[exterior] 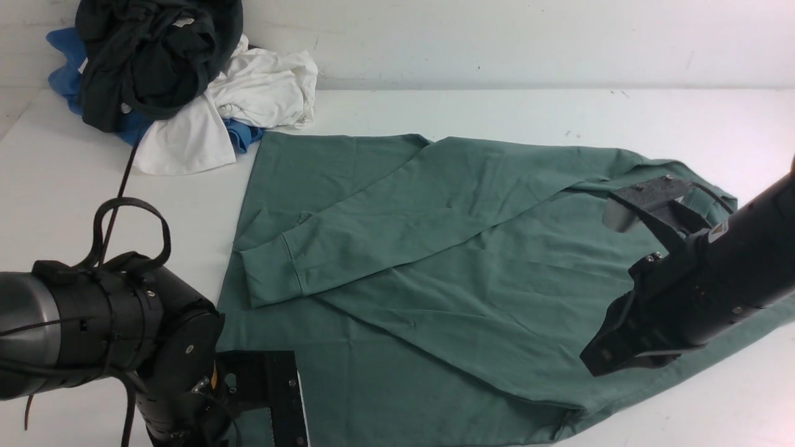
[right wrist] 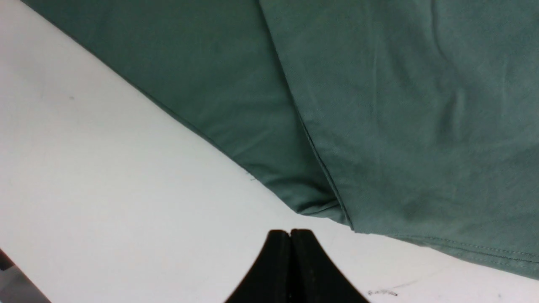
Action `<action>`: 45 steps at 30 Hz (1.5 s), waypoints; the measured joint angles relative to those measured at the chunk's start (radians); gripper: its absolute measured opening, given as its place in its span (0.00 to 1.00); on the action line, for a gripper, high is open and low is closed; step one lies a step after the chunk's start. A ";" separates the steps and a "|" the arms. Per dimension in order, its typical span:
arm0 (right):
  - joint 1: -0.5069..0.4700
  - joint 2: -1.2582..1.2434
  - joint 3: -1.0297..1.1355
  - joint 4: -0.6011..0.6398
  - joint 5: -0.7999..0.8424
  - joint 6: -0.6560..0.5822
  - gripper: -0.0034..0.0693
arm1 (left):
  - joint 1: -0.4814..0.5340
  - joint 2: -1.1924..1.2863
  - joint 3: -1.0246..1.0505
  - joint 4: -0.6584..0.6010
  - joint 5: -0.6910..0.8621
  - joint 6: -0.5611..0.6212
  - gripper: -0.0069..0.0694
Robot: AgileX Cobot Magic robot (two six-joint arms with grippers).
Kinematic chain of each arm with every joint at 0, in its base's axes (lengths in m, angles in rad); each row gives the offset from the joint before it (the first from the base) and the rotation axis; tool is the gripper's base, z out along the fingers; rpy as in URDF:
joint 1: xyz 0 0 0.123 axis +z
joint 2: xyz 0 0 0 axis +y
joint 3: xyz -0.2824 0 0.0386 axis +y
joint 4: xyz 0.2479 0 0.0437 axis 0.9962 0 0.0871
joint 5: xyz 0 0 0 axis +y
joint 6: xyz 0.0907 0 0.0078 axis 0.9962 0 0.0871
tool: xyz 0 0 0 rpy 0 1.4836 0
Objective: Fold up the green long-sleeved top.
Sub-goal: Use both arms simultaneously to clamp the lower edge of the clothing fabric
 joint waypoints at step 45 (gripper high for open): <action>0.000 0.198 0.201 -0.901 -0.343 0.195 0.51 | 0.103 -0.299 -0.003 0.193 -0.049 -0.420 0.08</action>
